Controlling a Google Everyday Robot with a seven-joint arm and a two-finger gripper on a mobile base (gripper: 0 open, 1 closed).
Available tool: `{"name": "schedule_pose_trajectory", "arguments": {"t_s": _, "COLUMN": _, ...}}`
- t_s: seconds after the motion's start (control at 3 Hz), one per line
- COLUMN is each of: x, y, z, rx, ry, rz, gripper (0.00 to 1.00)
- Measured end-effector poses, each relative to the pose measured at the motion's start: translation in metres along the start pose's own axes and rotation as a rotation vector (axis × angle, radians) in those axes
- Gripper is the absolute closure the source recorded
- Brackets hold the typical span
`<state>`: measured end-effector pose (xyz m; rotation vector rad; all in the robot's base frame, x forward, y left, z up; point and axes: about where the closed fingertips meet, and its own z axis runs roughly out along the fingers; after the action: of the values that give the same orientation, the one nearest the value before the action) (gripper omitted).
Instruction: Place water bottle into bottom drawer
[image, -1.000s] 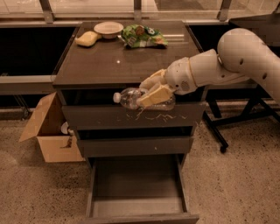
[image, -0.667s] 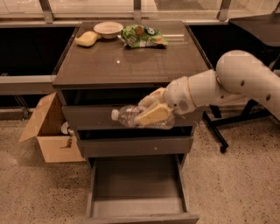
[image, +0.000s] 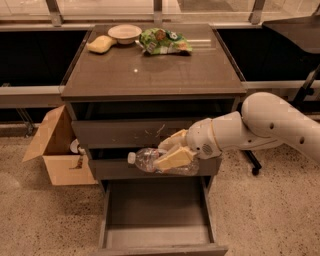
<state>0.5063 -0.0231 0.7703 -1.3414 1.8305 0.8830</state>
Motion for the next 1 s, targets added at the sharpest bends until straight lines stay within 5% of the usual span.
{"name": "schedule_pose_trajectory", "arguments": {"t_s": 0.33, "x": 0.023, "y": -0.003, "z": 0.010, "rx": 0.001, "ry": 0.023, "rz": 0.065, "gripper": 1.00}}
{"name": "schedule_pose_trajectory", "arguments": {"t_s": 1.0, "x": 0.155, "y": -0.009, "z": 0.059, "rx": 0.080, "ry": 0.024, "rz": 0.320, "gripper": 1.00}}
